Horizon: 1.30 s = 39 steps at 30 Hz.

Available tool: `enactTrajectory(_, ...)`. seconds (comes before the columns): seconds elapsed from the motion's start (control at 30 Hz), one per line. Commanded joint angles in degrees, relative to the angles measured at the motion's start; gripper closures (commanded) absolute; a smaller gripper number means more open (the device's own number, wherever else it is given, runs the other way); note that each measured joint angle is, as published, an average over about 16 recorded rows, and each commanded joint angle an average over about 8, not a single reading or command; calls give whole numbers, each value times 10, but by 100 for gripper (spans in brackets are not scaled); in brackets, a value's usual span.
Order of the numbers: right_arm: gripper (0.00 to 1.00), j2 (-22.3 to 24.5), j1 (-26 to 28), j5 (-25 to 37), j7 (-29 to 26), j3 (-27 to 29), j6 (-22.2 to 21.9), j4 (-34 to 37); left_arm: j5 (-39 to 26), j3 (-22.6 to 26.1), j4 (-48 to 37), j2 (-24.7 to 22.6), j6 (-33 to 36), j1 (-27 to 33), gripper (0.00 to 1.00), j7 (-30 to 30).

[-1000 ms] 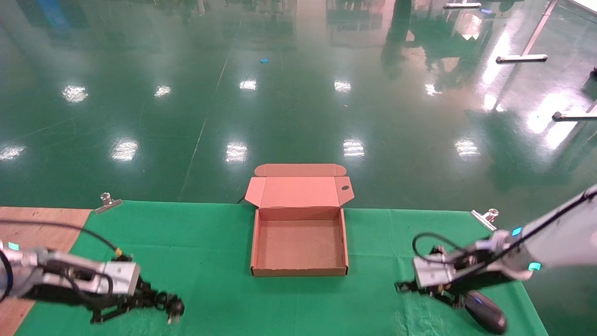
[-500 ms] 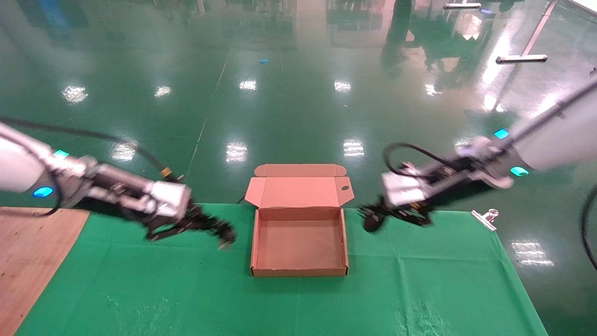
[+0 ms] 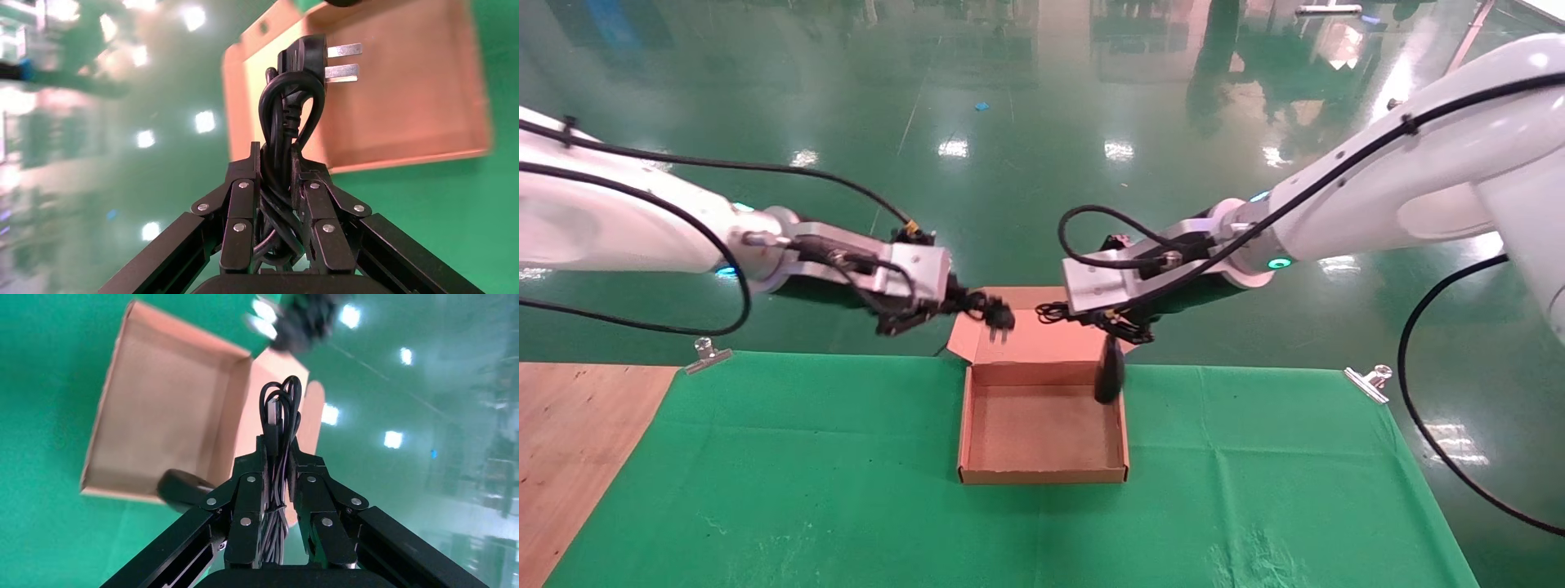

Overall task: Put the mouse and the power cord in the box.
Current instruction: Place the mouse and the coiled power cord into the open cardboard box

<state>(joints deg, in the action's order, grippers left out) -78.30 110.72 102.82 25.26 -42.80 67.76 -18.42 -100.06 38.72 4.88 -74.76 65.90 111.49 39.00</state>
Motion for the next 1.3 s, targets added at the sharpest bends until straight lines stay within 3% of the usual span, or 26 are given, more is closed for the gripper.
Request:
enactTrajectory(0.03,100,0,-8,-9,-13,-9,-12,-17,0,-1,-5,-10,-33,-3,100,5)
enactTrajectory(0.3,100,5,-6,-37,-25,-38,-48,-17,45,-28,7,-26,-78,-63,100,35)
enactTrajectory(0.47,100,13,8,-53,-12,-45,-24,11,98,-55,41,-34,-133,-130,100,54)
enactTrajectory(0.6,100,23,23,-64,11,-43,3,41,130,-52,94,-39,-215,-193,100,66)
enactTrajectory(0.83,100,47,39,-73,55,-39,31,87,148,34,184,-43,-349,-273,100,25)
enactTrajectory(1.3,100,72,18,-82,106,-32,31,146,181,240,258,-41,-441,-300,100,-130)
